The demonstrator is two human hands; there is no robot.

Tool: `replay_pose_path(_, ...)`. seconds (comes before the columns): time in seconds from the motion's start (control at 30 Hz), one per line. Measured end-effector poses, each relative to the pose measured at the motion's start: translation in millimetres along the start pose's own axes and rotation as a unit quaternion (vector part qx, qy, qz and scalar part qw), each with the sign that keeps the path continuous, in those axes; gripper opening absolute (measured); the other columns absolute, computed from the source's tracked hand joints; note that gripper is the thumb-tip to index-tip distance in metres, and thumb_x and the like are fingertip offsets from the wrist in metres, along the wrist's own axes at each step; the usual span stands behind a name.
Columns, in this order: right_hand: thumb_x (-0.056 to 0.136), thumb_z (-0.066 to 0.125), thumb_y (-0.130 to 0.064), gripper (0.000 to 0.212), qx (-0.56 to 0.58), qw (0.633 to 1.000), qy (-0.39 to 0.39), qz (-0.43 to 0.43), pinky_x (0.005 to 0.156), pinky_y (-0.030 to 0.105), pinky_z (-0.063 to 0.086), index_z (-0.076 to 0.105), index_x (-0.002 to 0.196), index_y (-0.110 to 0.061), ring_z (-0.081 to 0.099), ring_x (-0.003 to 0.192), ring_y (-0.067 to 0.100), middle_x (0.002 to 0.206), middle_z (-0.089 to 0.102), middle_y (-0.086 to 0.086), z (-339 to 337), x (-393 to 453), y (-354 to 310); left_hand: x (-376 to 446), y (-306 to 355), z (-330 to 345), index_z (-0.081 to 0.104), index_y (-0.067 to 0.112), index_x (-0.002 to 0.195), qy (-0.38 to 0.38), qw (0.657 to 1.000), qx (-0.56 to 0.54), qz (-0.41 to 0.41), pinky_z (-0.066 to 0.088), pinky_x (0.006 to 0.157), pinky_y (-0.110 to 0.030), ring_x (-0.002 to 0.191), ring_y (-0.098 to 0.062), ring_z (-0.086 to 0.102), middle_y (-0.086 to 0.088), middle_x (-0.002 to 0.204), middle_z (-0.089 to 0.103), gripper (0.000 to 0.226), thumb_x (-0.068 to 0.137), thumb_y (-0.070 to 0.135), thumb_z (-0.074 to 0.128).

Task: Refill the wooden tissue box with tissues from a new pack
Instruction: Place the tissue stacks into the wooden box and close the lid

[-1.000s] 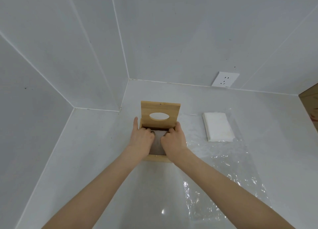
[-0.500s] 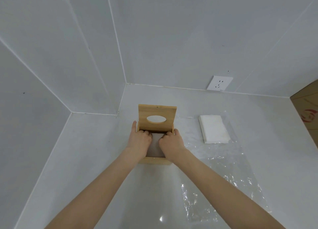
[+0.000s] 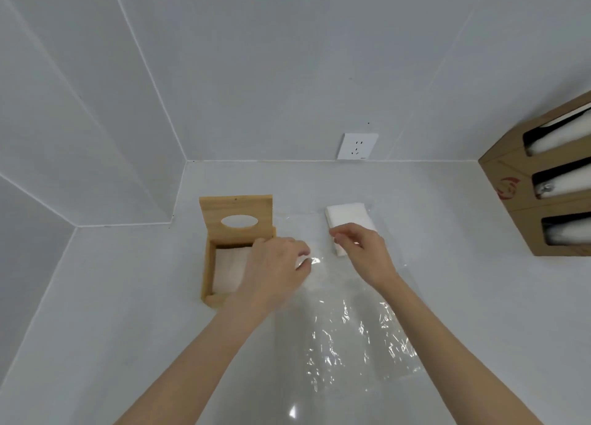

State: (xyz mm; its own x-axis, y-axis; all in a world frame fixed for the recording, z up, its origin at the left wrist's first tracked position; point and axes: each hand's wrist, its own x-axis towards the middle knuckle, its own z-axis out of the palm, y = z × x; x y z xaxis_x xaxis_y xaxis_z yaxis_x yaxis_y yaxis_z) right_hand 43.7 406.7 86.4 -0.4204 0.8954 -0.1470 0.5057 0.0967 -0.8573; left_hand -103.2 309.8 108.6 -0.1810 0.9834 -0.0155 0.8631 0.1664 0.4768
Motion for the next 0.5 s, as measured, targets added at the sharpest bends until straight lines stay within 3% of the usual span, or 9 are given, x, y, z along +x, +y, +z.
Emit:
replay_pose_path(0.07, 0.090, 0.050, -0.005, 0.018, 0.063, 0.997, 0.007, 0.053, 0.077, 0.024, 0.048, 0.067, 0.094, -0.011, 0.064, 0.081, 0.019, 0.089, 0.067, 0.003, -21, 0, 17, 1, 22, 17, 0.062, 0.023, 0.109, -0.016, 0.999, -0.037, 0.025, 0.030, 0.092, -0.030, 0.106, -0.014, 0.056, 0.006, 0.111, 0.066, 0.028, 0.086, 0.038, 0.054)
replay_pose_path(0.13, 0.090, 0.050, -0.005, 0.017, 0.077, 0.993, 0.001, 0.092, 0.073, 0.027, 0.047, 0.065, 0.099, -0.005, 0.063, 0.079, 0.020, 0.090, 0.068, 0.008, -37, -3, 34, -3, 39, 44, 0.055, 0.024, 0.120, -0.069, 0.995, -0.043, 0.052, 0.024, 0.095, -0.026, 0.117, -0.013, 0.048, 0.007, 0.125, 0.057, 0.042, 0.083, 0.045, 0.057)
replay_pose_path(0.23, 0.088, 0.054, -0.009, 0.018, -0.031, 0.996, -0.026, 0.085, 0.075, 0.022, 0.044, 0.065, 0.103, -0.009, 0.061, 0.089, 0.017, 0.098, 0.068, 0.004, -54, -14, 62, -10, 60, 90, 0.038, 0.024, 0.134, -0.140, 0.986, -0.032, 0.089, 0.023, 0.104, -0.031, 0.132, -0.012, 0.030, 0.004, 0.143, 0.039, 0.067, 0.077, 0.049, 0.061)
replay_pose_path(0.37, 0.085, 0.057, -0.012, 0.026, -0.172, 0.981, -0.074, 0.056, 0.093, 0.027, 0.040, 0.063, 0.110, -0.016, 0.053, 0.112, 0.016, 0.119, 0.064, -0.002, -64, -35, 94, -27, 72, 141, 0.015, 0.022, 0.143, -0.191, 0.975, 0.021, 0.109, 0.004, 0.115, -0.037, 0.142, -0.014, 0.004, -0.002, 0.156, 0.011, 0.096, 0.068, 0.056, 0.065)
replay_pose_path(0.5, 0.082, 0.059, -0.013, 0.031, -0.233, 0.966, -0.110, 0.030, 0.096, 0.028, 0.038, 0.061, 0.112, -0.019, 0.045, 0.123, 0.016, 0.128, 0.057, -0.004, -66, -58, 116, -46, 69, 171, 0.002, 0.023, 0.145, -0.193, 0.971, 0.080, 0.118, -0.007, 0.115, -0.041, 0.143, -0.017, -0.007, -0.005, 0.157, -0.004, 0.102, 0.068, 0.053, 0.061)
